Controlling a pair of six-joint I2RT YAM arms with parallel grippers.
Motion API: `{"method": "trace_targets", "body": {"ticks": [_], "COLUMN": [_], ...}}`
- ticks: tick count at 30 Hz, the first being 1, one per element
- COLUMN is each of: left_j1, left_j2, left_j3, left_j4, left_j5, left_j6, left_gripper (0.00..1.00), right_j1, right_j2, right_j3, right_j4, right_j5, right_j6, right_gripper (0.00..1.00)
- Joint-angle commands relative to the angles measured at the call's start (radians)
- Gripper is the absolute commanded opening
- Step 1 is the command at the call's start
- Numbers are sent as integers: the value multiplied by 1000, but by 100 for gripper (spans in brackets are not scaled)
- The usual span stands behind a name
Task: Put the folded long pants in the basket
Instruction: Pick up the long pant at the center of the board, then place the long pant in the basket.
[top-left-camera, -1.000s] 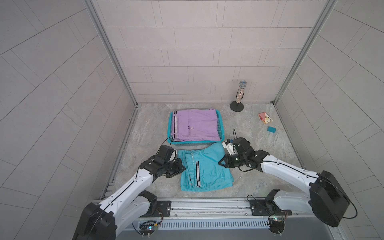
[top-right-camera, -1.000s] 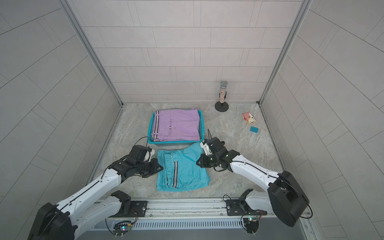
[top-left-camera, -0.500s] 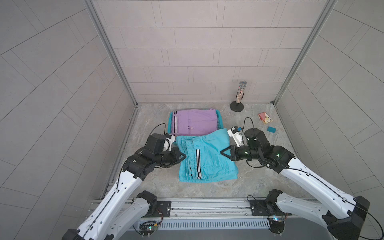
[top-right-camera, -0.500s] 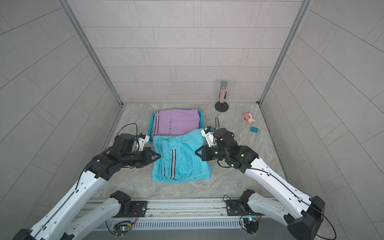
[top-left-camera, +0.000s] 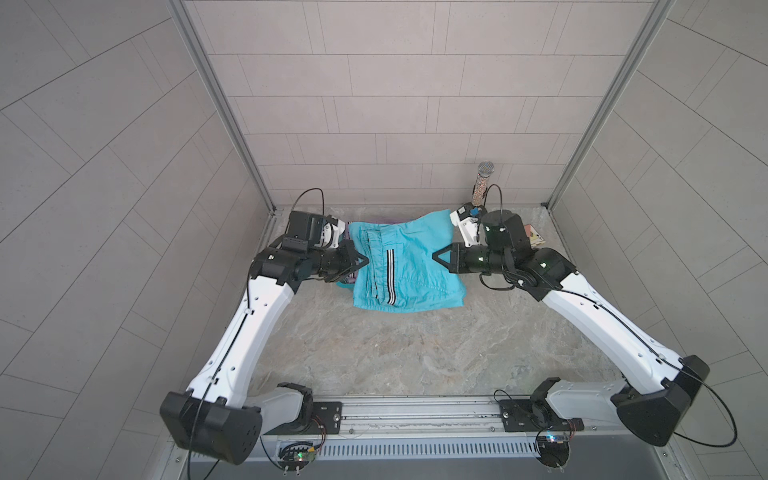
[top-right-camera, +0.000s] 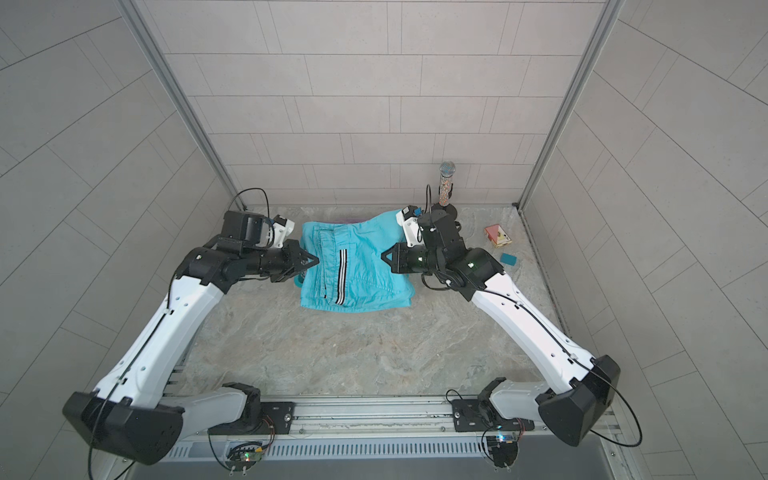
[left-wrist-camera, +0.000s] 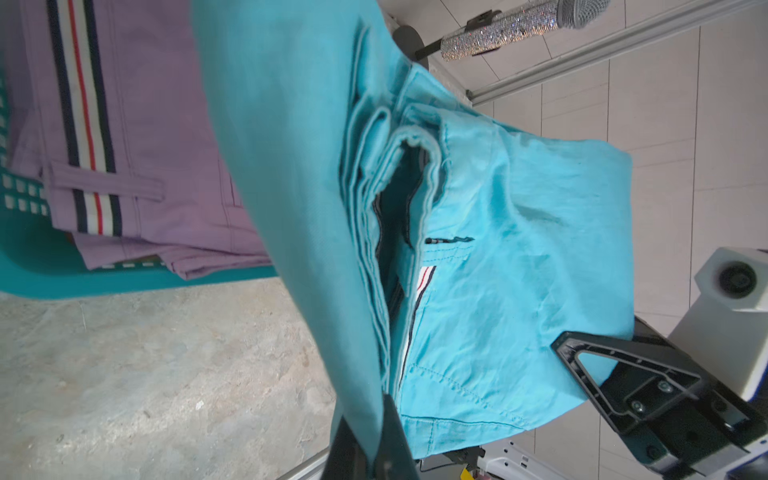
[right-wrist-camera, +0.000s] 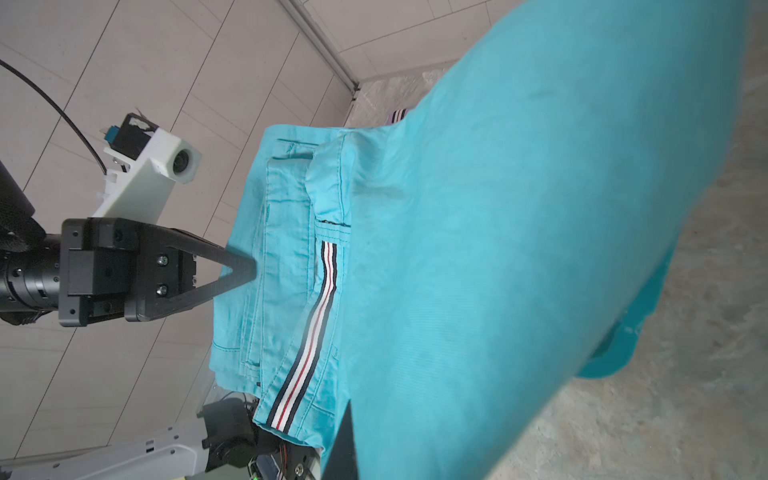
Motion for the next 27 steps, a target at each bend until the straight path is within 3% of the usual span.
{"method": "trace_targets", "body": {"ticks": [1,6,13,27], "left_j1": [38,88,111,143], "left_j2": [116,319,488,702], "left_j3": [83,219,374,356], "left_j4": [36,41,-40,-131], "left_j5": [70,70,11,-9], "left_j6": [53,58,111,190], "left_gripper": [0,0,0,0], "right_j1": [-29,-73,-110,-131], "right_j2": [90,279,481,605], "right_j3": [100,240,367,228], "right_j4": [112,143,152,104], "right_j5": [6,-13,-13,29], "right_j6": [-24,-18,-12,-2], "right_gripper": [0,0,0,0]}}
